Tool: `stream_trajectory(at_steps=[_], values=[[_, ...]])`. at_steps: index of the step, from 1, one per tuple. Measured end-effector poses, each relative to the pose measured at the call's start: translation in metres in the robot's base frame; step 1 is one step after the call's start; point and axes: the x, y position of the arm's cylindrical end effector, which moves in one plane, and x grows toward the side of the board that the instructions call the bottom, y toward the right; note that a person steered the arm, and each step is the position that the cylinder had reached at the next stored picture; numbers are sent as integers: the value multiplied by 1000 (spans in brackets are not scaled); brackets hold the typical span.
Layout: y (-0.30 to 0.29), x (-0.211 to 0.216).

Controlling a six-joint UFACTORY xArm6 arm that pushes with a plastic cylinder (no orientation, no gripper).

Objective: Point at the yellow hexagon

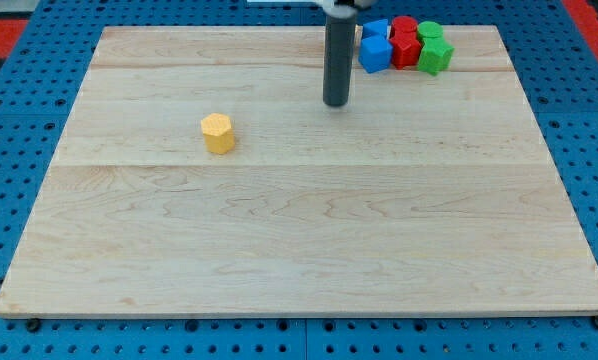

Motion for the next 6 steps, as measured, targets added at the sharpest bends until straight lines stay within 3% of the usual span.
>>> stream_trajectory(at_steps=[2,3,6], values=[[-73,98],[-109,104],[-136,72]])
